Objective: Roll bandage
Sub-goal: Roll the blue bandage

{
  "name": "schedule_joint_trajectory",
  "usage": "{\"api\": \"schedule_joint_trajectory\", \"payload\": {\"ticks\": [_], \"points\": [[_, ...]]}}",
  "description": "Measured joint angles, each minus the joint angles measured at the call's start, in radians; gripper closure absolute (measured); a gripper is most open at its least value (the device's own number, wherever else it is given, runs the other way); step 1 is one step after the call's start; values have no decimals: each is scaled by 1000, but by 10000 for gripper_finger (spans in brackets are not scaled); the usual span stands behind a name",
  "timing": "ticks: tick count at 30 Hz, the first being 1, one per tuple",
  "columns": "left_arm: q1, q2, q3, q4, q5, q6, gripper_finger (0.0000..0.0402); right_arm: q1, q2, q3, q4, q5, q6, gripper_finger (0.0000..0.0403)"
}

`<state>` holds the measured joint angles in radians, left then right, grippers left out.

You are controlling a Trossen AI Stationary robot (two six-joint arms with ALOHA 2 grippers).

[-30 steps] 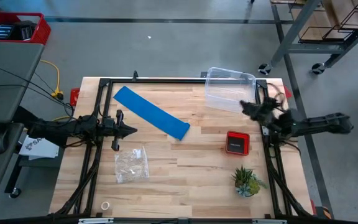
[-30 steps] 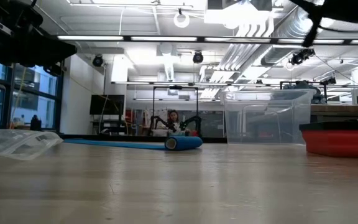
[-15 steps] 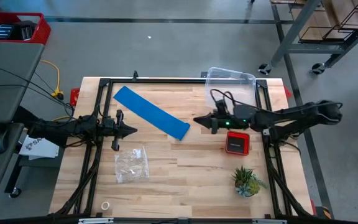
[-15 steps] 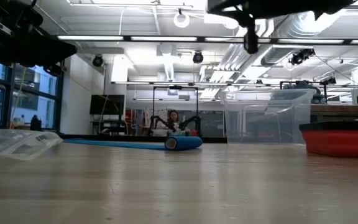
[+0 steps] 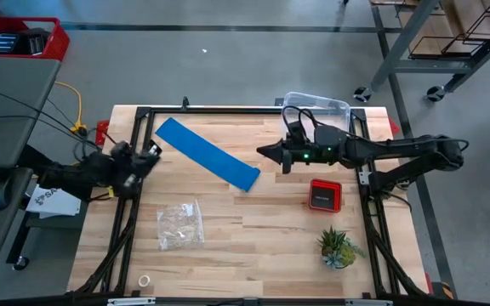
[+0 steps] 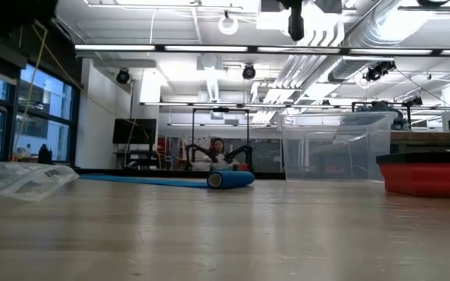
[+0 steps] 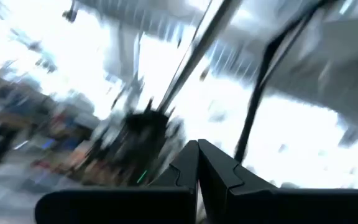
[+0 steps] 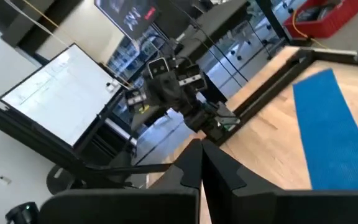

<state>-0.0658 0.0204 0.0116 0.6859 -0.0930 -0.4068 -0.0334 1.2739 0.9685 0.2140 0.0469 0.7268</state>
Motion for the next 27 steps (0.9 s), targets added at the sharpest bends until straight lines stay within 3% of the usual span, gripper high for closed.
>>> {"api": "schedule_joint_trajectory", "payload": {"ticks": [4, 9, 14, 16, 19, 22, 25, 27], "points": [[0, -1, 0, 95, -51, 30, 400, 0, 1, 1, -51, -3, 0, 403], [0, 92, 25, -12, -269, -98, 400, -1, 2, 1, -98, -1, 58, 403], [0, 366, 178, -97, -149, -140, 400, -44, 13, 1, -95, -2, 248, 403], [9, 473, 259, -201, -138, -113, 400, -73, 31, 1, -96, -69, 285, 402], [47, 587, 382, -459, -150, -116, 385, -97, 97, 42, -180, -194, 272, 394], [89, 671, 471, -692, -160, -162, 355, -86, 190, 116, -343, -255, 176, 368], [132, 730, 514, -816, -147, -213, 315, -72, 295, 176, -491, -251, 102, 328], [160, 752, 520, -849, -131, -244, 289, -64, 360, 203, -571, -188, 118, 301]]}}
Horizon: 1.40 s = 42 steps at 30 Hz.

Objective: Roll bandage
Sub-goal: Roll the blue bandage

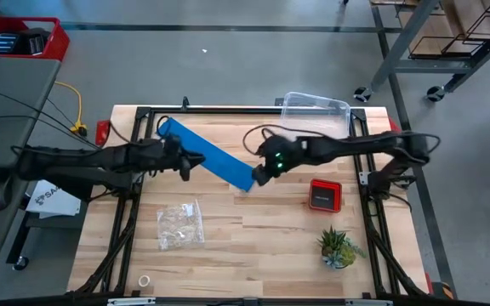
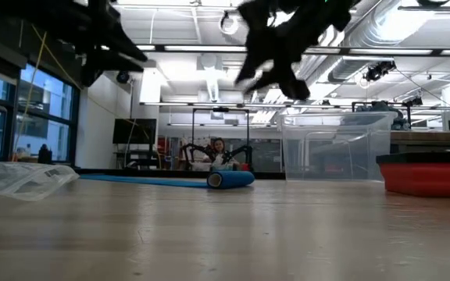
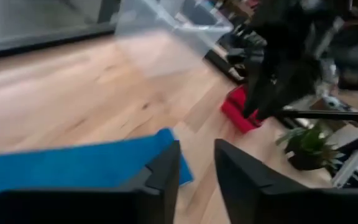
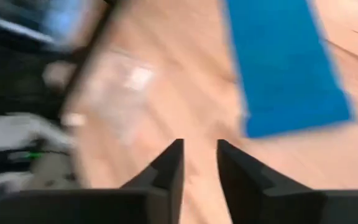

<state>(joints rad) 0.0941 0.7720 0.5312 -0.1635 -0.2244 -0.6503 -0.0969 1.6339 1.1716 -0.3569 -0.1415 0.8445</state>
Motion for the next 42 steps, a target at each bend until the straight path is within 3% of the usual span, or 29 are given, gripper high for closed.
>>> {"api": "schedule_joint_trajectory", "payload": {"ticks": [4, 8, 14, 21, 27, 42], "points": [[48, 46, -1, -72, 11, -74, 245, -7, 119, 22, -93, 78, 296, 262], [71, 81, -1, -97, 12, -138, 220, -41, 212, 21, -82, -3, 482, 250], [72, 119, -1, -75, -4, -157, 213, -26, 264, 21, 60, -3, 617, 249], [72, 137, -1, -86, 6, -159, 213, -18, 266, 21, -83, 62, 804, 249], [72, 160, -1, -122, 13, -159, 213, -21, 266, 21, 20, 89, 929, 249], [72, 256, -1, -187, 53, -125, 213, -30, 372, 23, 147, 44, 1043, 249]]}}
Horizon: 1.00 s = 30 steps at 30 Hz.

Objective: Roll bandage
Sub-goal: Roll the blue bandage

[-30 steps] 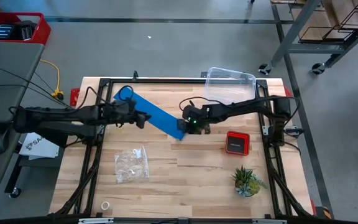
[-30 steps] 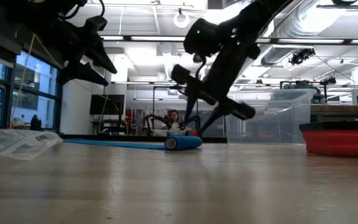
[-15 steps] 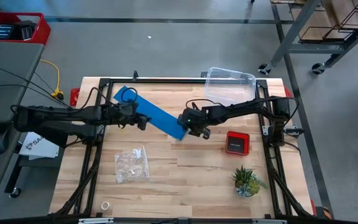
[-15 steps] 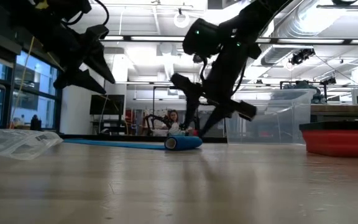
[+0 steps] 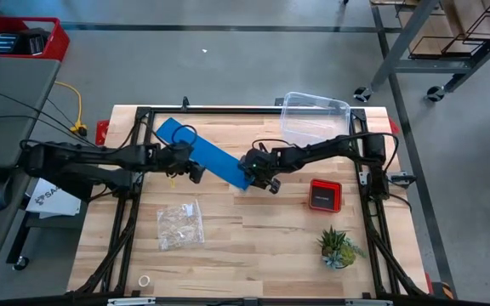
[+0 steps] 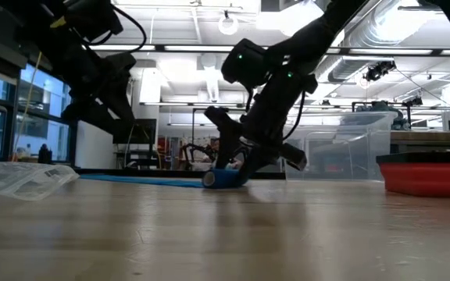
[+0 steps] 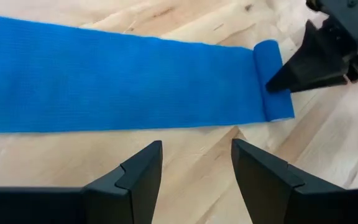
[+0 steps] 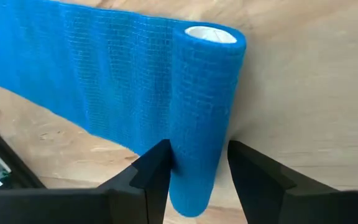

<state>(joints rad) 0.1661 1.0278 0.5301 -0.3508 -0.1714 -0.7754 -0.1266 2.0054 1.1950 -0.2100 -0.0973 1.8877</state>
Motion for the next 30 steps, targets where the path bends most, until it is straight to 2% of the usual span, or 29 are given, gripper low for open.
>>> {"api": "schedule_joint_trajectory", "payload": {"ticks": [4, 9, 10, 16, 20, 24, 27, 30], "points": [[0, 17, 0, 5, 21, -6, 213, 0, 3, 3, -34, 15, -24, 273], [-1, 24, 0, 13, 28, -1, 213, -1, -3, 2, -50, 30, -140, 377], [-1, 23, 0, 12, 28, 18, 213, -1, -8, 1, -51, 33, -178, 386], [19, 72, 0, 76, -36, 157, 213, 7, -69, -4, -203, 19, -385, 395], [55, 198, 0, 140, -25, 258, 213, 25, -104, -5, -299, 1, -482, 397], [104, 343, 0, 219, -25, 239, 217, 50, -133, -5, -324, -31, -541, 398], [133, 438, 1, 257, -7, 233, 246, 72, -141, -5, -332, -33, -543, 398], [159, 485, 7, 308, -15, 207, 316, 89, -147, -5, -331, -35, -541, 398]]}}
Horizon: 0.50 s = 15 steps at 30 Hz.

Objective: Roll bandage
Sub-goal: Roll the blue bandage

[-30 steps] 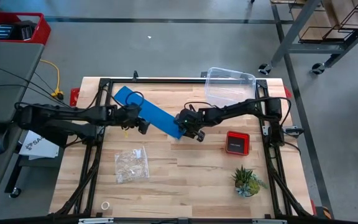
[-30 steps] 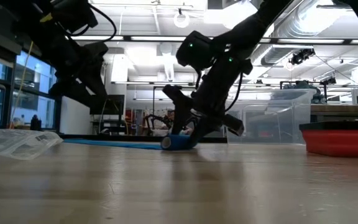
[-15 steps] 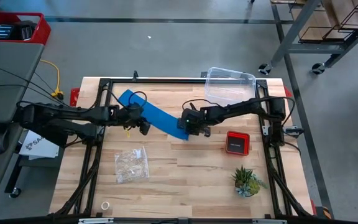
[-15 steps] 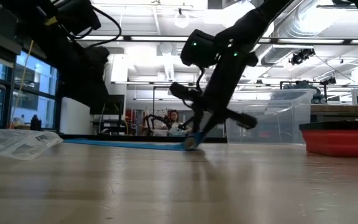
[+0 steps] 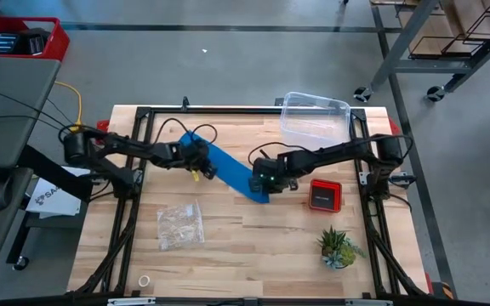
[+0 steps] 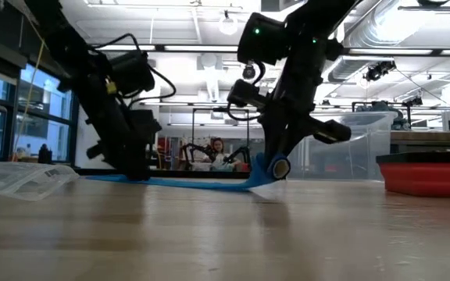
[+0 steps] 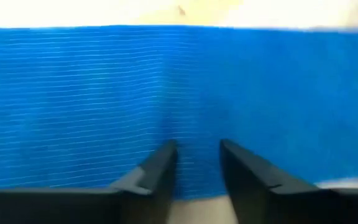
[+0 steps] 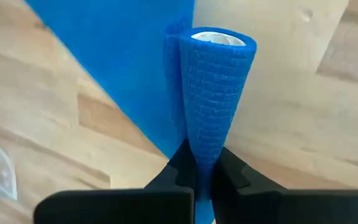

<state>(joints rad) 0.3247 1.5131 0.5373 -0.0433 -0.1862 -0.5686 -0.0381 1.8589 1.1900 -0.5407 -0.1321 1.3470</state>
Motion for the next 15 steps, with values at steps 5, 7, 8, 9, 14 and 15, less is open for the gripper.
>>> {"api": "schedule_joint_trajectory", "payload": {"ticks": [5, 7, 8, 9, 14, 15], "points": [[15, 12, -2, 42, -5, 2, 388, 15, 0, 0, -2, 8, 15, 398], [16, 11, -1, 25, -6, 2, 391, 15, 0, 0, -5, 8, 15, 398], [15, 9, 0, 9, -4, -1, 395, 15, 0, 1, -10, 12, 15, 398], [14, 8, 0, -14, 1, -8, 398, 15, 0, 1, -16, 19, 15, 398], [-30, 3, 1, -100, 13, -61, 399, -7, 0, 2, -29, 27, 14, 398], [-40, 3, 1, -104, 17, -82, 400, -10, 0, 2, -29, 27, 14, 398]]}}
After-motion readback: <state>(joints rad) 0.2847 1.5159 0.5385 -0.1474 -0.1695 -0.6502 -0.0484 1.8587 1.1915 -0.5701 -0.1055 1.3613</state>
